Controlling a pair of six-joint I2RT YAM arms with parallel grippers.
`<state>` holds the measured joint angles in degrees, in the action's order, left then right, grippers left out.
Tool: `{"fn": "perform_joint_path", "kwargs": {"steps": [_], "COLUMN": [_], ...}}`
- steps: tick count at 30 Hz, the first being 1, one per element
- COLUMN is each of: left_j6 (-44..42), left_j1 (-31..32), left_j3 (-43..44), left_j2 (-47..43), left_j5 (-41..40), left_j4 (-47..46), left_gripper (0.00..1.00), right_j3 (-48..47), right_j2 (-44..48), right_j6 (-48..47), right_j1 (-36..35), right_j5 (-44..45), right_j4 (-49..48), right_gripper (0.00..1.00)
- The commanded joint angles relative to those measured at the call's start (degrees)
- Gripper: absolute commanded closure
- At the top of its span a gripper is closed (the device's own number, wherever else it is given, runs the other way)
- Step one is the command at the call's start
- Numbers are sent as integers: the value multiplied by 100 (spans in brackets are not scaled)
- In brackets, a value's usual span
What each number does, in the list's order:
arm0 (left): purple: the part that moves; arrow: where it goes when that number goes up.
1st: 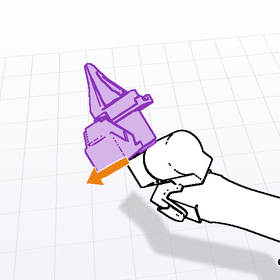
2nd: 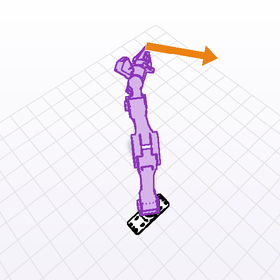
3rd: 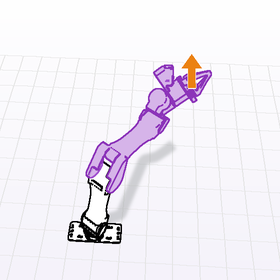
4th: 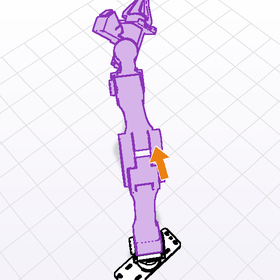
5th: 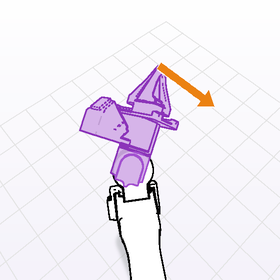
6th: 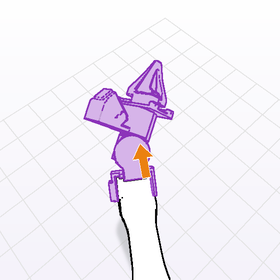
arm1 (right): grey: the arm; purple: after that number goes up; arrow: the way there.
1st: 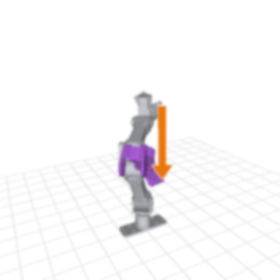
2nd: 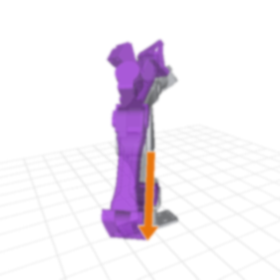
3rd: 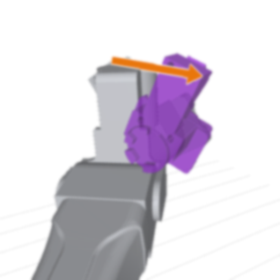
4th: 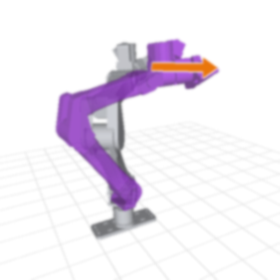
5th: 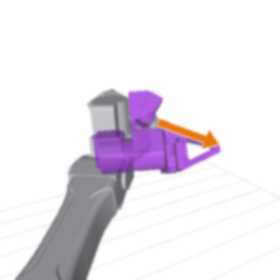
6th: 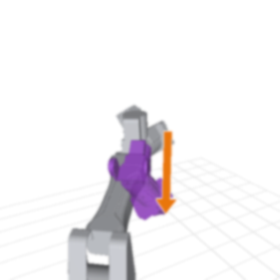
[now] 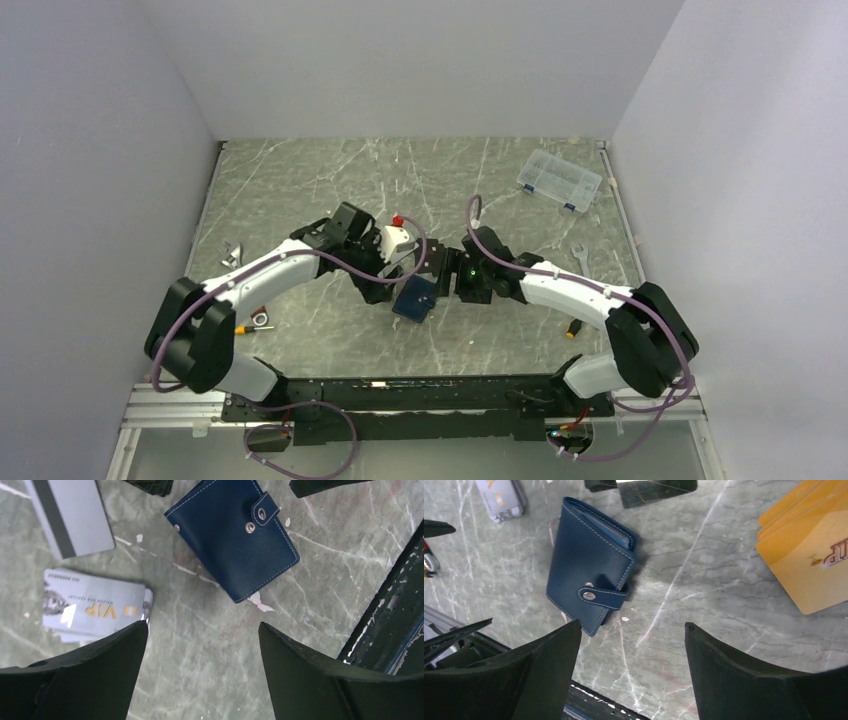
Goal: Put the credit cards into the card holder
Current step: Close the card holder at the center of the board.
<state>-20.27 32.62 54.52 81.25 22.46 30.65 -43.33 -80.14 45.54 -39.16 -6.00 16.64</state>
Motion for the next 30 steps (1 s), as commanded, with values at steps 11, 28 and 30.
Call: {"fn": "perform_joint_path", "kwargs": {"steps": [11, 28, 30], "left_j6": [655, 1407, 1372], "left_j1": [242, 338, 341], "left_j3": [36, -180, -248], "left_j2": [1508, 1736, 1627], "left_j5": [1064, 2248, 2426], "left_j4": [-1049, -1424, -1399], "left_gripper": [43, 49, 49], "right_j3": [258, 308, 184], "right_j2": [496, 579, 502], "right_j6": [115, 111, 55], "right_j1": [16, 7, -34], "right_j5": [589, 880, 921], "right_j4": [126, 233, 288], "right_gripper": [46, 42, 37]}}
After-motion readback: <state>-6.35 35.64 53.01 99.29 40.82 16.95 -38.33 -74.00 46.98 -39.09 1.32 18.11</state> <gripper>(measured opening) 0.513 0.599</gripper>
